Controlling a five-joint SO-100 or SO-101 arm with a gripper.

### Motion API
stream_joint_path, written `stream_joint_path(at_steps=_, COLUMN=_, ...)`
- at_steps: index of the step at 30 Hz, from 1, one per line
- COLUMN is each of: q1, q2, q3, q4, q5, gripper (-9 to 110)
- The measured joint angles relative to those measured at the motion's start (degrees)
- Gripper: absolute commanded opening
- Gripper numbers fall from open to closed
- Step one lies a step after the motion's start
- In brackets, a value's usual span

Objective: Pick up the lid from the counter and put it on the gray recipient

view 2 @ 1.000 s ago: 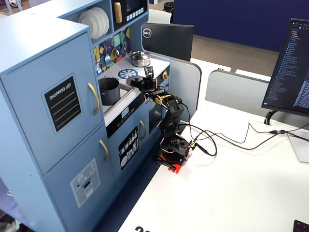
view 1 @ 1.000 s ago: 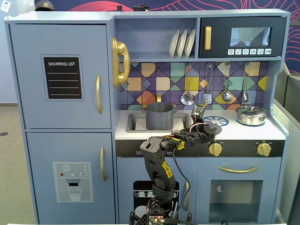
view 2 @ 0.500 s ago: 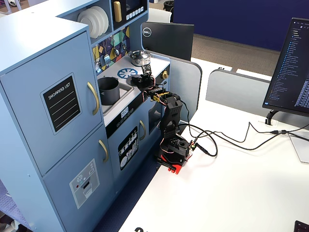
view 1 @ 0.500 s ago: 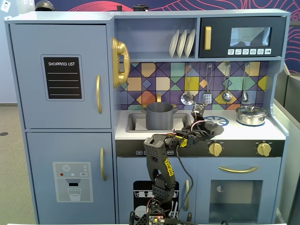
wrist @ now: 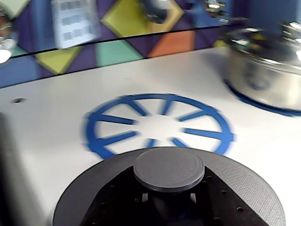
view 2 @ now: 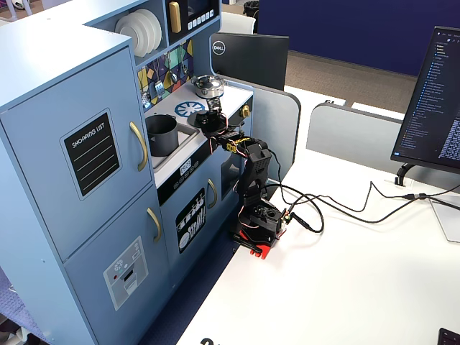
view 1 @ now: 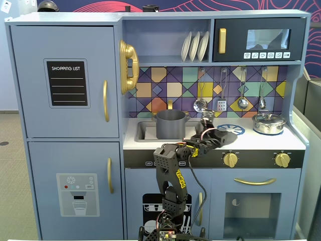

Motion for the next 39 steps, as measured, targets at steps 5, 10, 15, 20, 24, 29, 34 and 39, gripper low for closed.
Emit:
stream_joint_path(at_steps=5, q1=0.26, q2=5.80, q3=-2.29, q4=4.92, q5=0.26, gripper=0)
stream_joint_path(at_steps=10, q1=-2.90, q2=11.07, q3=-5.80, q4=9.76, q5=0.44, gripper=0)
stream_joint_path(at_steps=15, q1=-6.50, q2=15.38, q3=-9.58, q4=16.52, q5=1.41, gripper=0)
stream_joint_path(at_steps=20, q1=-13.36, q2=16.70, q3=-12.39, q4=20.13, q5=1.58, gripper=0)
stream_joint_path(at_steps=24, q1=-17.84, q2=16.70, q3=-12.74, q4=20.65, q5=1.58, gripper=0)
stream_joint_path(at_steps=29, q1=-22.85, q2=16.70, q3=-12.74, q4=20.65, q5=1.58, gripper=0)
stream_joint_path(at_steps=34, q1=-25.05, q2=15.47, q3=-12.74, q4=20.65, q5=1.58, gripper=0)
stream_joint_path(at_steps=39, q1=-26.98, q2=15.12, q3=-12.74, q4=21.27, q5=1.58, gripper=0)
